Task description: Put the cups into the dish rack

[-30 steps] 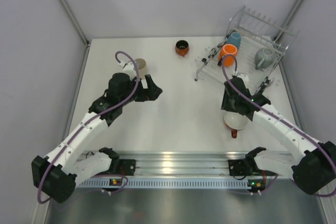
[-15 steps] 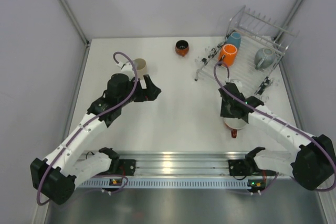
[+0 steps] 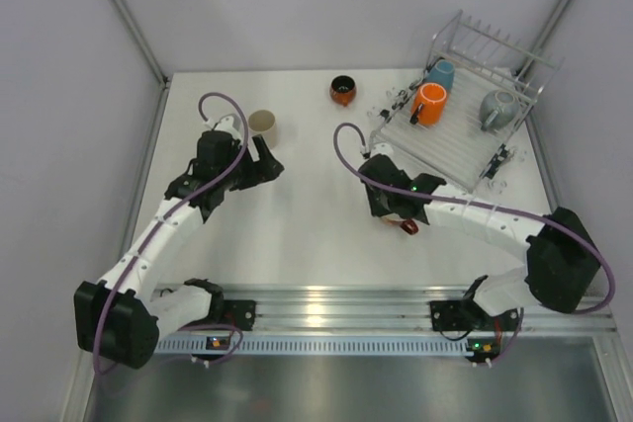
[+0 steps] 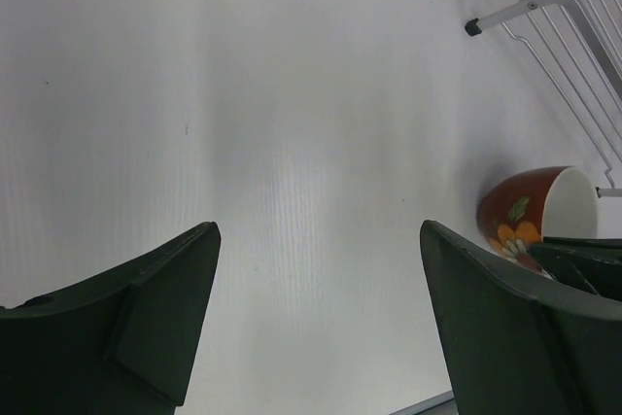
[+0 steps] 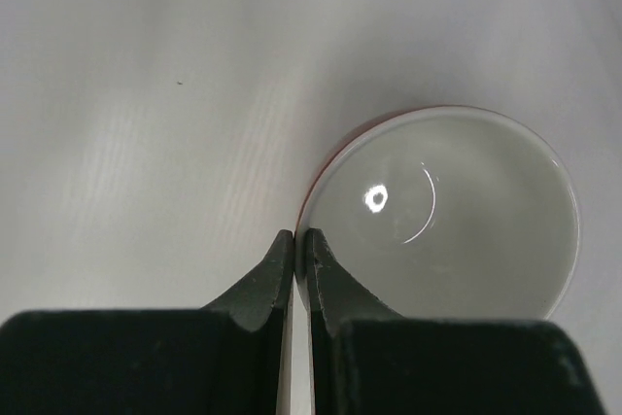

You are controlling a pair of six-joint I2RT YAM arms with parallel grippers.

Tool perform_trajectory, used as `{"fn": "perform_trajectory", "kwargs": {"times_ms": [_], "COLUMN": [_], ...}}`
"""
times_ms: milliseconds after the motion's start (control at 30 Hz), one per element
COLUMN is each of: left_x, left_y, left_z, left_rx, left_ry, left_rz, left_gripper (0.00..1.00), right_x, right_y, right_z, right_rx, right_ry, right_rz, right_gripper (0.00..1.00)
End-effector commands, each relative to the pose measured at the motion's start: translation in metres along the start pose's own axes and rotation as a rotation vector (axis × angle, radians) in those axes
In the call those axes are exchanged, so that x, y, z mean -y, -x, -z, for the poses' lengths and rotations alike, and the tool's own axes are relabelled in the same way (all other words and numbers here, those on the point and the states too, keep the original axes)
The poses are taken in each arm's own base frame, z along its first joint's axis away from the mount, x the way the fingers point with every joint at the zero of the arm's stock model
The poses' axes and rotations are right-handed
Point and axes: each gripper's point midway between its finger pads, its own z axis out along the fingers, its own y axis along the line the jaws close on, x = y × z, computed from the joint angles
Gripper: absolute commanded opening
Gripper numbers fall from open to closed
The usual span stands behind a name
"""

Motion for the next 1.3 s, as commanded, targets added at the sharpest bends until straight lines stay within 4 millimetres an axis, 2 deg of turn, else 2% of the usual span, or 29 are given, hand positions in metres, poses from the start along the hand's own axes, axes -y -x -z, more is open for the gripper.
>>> {"fn": "perform_trajectory", "kwargs": {"times_ms": [0,33,67,100,167,200,267,367,533,600,700,800,900,1167,1267], "left_x": [0.005,0.004,0.004,0.003,0.001,-0.001,-0.005,-0.014,-0.052,-0.058,-0.066,-0.055,-0.051,-0.050,-0.046], "left_y": [0.003,0.002,0.002,0.000,0.000,0.001,0.001,0.001,-0.001,0.002,0.008,0.010,0.009,0.007,0.006], "left_z": [0.003,0.002,0.002,0.001,0.001,0.002,0.002,0.003,0.008,0.011,0.016,0.017,0.014,0.008,0.008], "left_rx": [-0.002,-0.007,-0.004,-0.007,-0.005,0.003,0.007,0.016,0.040,0.053,0.067,0.062,0.048,0.021,0.009], "left_ry": [-0.030,-0.029,-0.024,-0.020,-0.011,0.002,0.025,0.072,0.236,0.240,0.234,0.166,0.147,0.144,0.118], "left_rz": [0.006,0.008,0.017,0.021,0.033,0.037,0.042,0.052,0.091,0.113,0.156,0.146,0.140,0.153,0.130], "left_gripper": [0.89,0.89,0.88,0.88,0.87,0.87,0.87,0.87,0.87,0.87,0.87,0.87,0.87,0.87,0.86], "right_x": [-0.052,-0.061,-0.067,-0.074,-0.088,-0.097,-0.110,-0.130,-0.154,-0.165,-0.176,-0.184,-0.187,-0.195,-0.191], "right_y": [0.067,0.071,0.072,0.087,0.090,0.103,0.103,0.126,0.146,0.154,0.159,0.160,0.164,0.165,0.163], "right_z": [0.011,0.011,0.003,0.006,-0.005,-0.003,-0.015,-0.019,-0.026,-0.029,-0.032,-0.031,-0.033,-0.045,-0.046], "right_rx": [0.186,0.194,0.182,0.209,0.195,0.214,0.184,0.191,0.204,0.208,0.205,0.204,0.217,0.215,0.208], "right_ry": [0.108,0.116,0.107,0.110,0.116,0.131,0.135,0.160,0.164,0.179,0.188,0.200,0.210,0.213,0.195], "right_rz": [-0.058,-0.065,-0.094,-0.119,-0.139,-0.158,-0.180,-0.227,-0.259,-0.284,-0.293,-0.292,-0.297,-0.276,-0.261], "right_gripper": [0.00,0.00,0.00,0.00,0.00,0.00,0.00,0.00,0.00,0.01,0.09,0.15,0.18,0.18,0.18]}}
